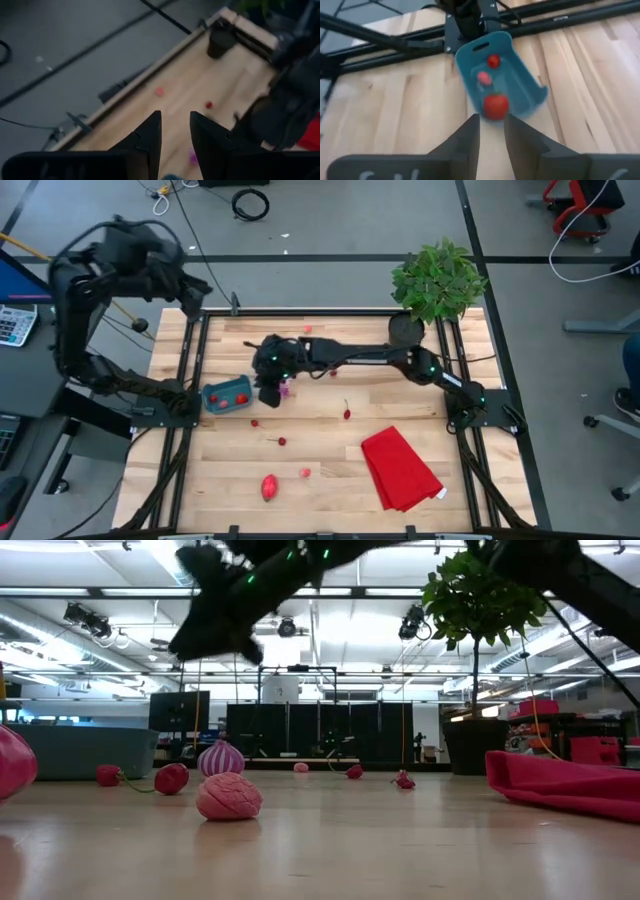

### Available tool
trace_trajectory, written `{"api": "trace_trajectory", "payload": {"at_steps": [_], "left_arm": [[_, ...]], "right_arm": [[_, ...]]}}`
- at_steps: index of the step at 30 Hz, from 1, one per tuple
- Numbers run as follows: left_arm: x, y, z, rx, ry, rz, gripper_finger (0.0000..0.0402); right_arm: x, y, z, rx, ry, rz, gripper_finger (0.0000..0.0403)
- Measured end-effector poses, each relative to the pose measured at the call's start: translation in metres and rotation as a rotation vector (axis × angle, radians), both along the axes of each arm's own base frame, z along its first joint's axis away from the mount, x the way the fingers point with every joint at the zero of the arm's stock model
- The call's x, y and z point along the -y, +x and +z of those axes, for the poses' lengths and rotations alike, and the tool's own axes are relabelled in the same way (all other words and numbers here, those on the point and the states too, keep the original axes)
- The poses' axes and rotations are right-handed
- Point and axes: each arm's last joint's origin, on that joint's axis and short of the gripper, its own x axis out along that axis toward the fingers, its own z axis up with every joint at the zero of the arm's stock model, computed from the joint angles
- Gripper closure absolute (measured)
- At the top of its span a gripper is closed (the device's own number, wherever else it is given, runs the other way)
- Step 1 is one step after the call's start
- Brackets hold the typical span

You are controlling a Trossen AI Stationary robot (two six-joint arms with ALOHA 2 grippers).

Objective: Pick and placing Produce into tupperware
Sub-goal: Put the top left red cherry into the blue bin

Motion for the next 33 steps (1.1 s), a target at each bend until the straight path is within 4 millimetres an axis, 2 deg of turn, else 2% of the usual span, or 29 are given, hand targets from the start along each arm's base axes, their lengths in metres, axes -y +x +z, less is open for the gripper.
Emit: {"api": "trace_trajectory", "payload": {"at_steps": [4,10,13,18,20,24,28,30,33], "left_arm": [[-0.002,0.021,-0.022,-0.077,-0.091,-0.067,0.0294],[0.003,0.056,-0.071,-0.265,-0.219,-0.204,0.0295],[0.015,0.073,-0.101,-0.368,-0.309,-0.285,0.0300],[0.049,0.098,-0.155,-0.510,-0.430,-0.464,0.0316],[0.065,0.109,-0.176,-0.522,-0.446,-0.516,0.0323],[0.099,0.132,-0.209,-0.428,-0.462,-0.659,0.0332],[0.131,0.149,-0.236,-0.325,-0.354,-0.862,0.0330],[0.141,0.151,-0.251,-0.334,-0.275,-0.953,0.0323],[0.148,0.151,-0.277,-0.434,-0.229,-0.965,0.0306]], "right_arm": [[-0.003,-0.029,0.035,-0.102,0.016,-0.005,0.0307],[-0.008,-0.077,0.079,-0.251,0.019,-0.005,0.0306],[-0.009,-0.100,0.098,-0.299,-0.004,0.018,0.0306],[-0.012,-0.132,0.122,-0.352,-0.037,0.034,0.0306],[-0.012,-0.141,0.132,-0.343,-0.063,0.027,0.0306],[-0.013,-0.153,0.147,-0.308,-0.102,0.007,0.0306],[-0.012,-0.160,0.155,-0.287,-0.126,-0.012,0.0306],[-0.012,-0.160,0.156,-0.284,-0.130,-0.010,0.0306],[-0.012,-0.161,0.155,-0.295,-0.127,-0.012,0.0306]]}}
